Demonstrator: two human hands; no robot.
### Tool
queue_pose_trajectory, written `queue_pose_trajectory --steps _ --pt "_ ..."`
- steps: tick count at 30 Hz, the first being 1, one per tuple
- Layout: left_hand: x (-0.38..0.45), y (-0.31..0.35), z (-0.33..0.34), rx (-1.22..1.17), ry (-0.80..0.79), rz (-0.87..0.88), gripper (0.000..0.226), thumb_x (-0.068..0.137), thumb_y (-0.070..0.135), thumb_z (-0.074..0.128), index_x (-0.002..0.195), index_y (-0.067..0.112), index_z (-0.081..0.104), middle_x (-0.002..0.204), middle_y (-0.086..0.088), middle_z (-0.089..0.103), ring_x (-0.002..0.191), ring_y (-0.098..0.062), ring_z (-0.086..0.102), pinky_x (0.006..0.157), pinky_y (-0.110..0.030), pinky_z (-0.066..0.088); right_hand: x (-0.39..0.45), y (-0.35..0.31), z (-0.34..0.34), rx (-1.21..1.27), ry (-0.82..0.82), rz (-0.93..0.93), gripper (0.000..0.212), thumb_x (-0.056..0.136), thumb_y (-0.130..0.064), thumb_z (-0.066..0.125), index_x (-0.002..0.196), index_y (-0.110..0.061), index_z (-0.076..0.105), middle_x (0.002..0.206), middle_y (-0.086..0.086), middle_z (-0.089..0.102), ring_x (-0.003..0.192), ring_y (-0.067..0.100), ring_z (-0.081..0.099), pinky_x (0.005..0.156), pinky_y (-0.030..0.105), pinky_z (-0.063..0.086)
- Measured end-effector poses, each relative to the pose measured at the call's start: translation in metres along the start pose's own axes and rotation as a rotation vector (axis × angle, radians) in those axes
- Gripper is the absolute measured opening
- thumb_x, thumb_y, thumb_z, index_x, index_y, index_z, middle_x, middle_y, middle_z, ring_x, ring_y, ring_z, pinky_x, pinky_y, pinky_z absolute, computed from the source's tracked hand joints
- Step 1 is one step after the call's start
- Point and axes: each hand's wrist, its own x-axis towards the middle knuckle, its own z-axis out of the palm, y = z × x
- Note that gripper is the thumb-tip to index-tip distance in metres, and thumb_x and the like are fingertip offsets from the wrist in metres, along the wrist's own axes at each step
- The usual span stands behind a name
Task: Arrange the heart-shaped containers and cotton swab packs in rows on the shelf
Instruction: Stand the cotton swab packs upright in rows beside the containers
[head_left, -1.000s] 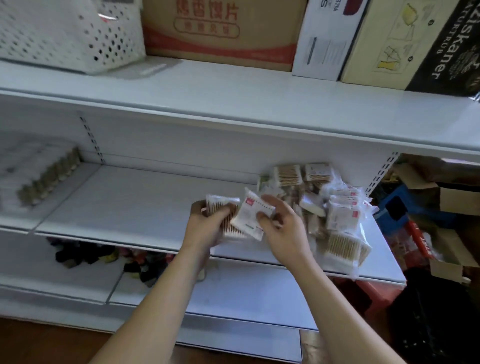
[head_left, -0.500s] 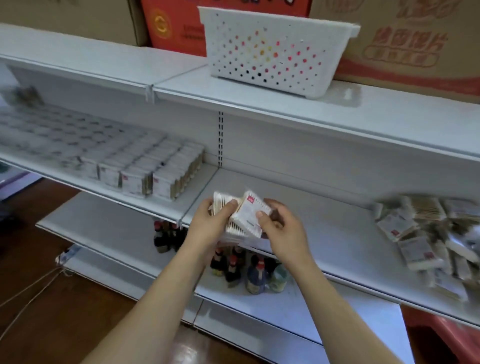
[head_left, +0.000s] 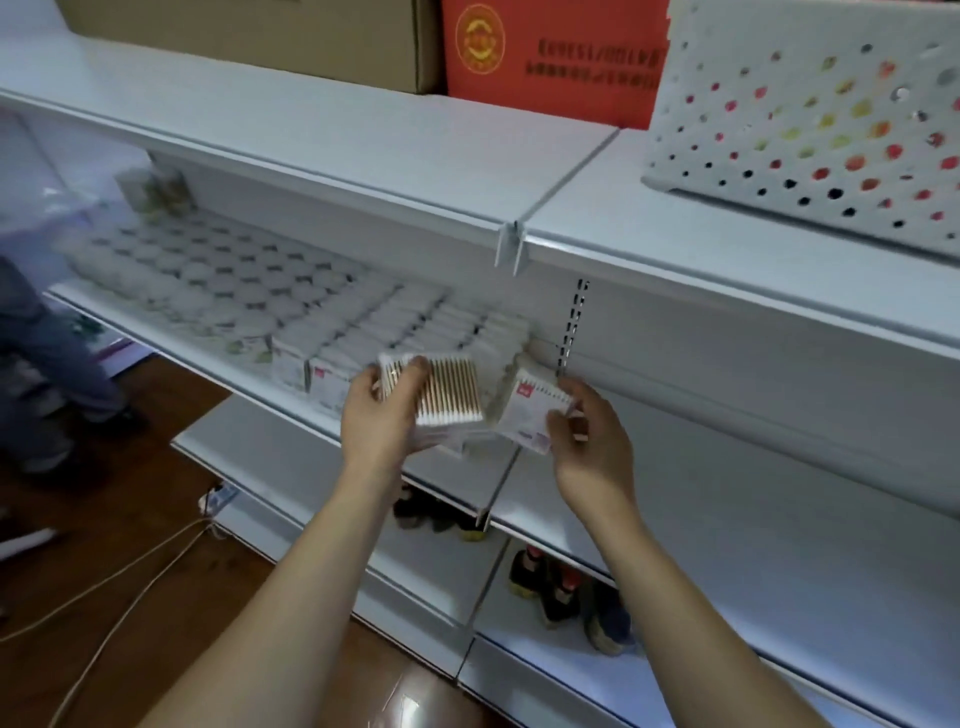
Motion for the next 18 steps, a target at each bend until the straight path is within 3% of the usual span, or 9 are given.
queue_pose_trajectory --steps 2,4,8,12,15,18 --pt "0.021 0.000 -0.012 -0.026 -0.015 -0.018 0.096 0.056 0.079 0.076 0.132 0.024 0.057 0.129 -0.001 0.065 0.114 -0.025 0.065 0.088 -0.056 0.056 -0.006 -0.001 0.026 -0.053 -0.068 -0.030 0.038 0.096 -0.016 0.060 0.131 -0.030 0.058 0.116 -0.005 0.058 0.087 -0.011 0.056 0.072 -0.001 0.038" --pt "0.034 0.004 -0.023 -0.036 -0.044 -0.049 0.096 0.058 0.077 0.076 0.135 0.025 0.055 0.132 0.002 0.063 0.115 -0.021 0.063 0.087 -0.054 0.057 -0.011 0.001 0.050 -0.066 -0.077 -0.061 0.043 0.093 -0.015 0.065 0.134 -0.028 0.057 0.114 -0.007 0.058 0.088 -0.010 0.057 0.073 -0.001 0.039" --pt "0.058 0.009 -0.045 -0.048 -0.101 -0.081 0.091 0.066 0.069 0.073 0.143 0.027 0.047 0.140 0.005 0.055 0.121 -0.018 0.057 0.087 -0.052 0.057 -0.023 0.004 0.086 -0.172 -0.033 -0.147 0.041 0.092 -0.017 0.068 0.131 -0.022 0.058 0.110 -0.004 0.059 0.086 0.002 0.059 0.078 0.007 0.044" --pt "0.084 0.013 -0.072 -0.013 -0.215 -0.084 0.096 0.067 0.069 0.072 0.147 0.026 0.041 0.145 0.005 0.050 0.126 -0.020 0.053 0.090 -0.053 0.056 -0.037 -0.002 0.118 -0.308 0.087 -0.137 0.035 0.091 -0.017 0.069 0.125 -0.017 0.061 0.107 0.000 0.054 0.081 0.014 0.060 0.074 0.024 0.048" --pt "0.095 0.015 -0.084 0.038 -0.308 -0.067 0.091 0.073 0.065 0.070 0.147 0.023 0.041 0.141 0.005 0.052 0.125 -0.020 0.054 0.098 -0.051 0.051 -0.036 -0.002 0.135 -0.426 0.163 -0.110 0.034 0.089 -0.015 0.070 0.122 -0.014 0.062 0.109 0.005 0.055 0.080 0.023 0.062 0.071 0.022 0.042" --pt "0.101 0.010 -0.090 0.072 -0.389 -0.063 0.089 0.075 0.064 0.070 0.146 0.019 0.043 0.141 0.000 0.055 0.125 -0.020 0.054 0.102 -0.043 0.045 -0.039 -0.001 0.145 -0.502 0.199 -0.129 0.033 0.088 -0.016 0.067 0.121 -0.013 0.063 0.109 0.010 0.056 0.085 0.029 0.060 0.074 0.027 0.047"
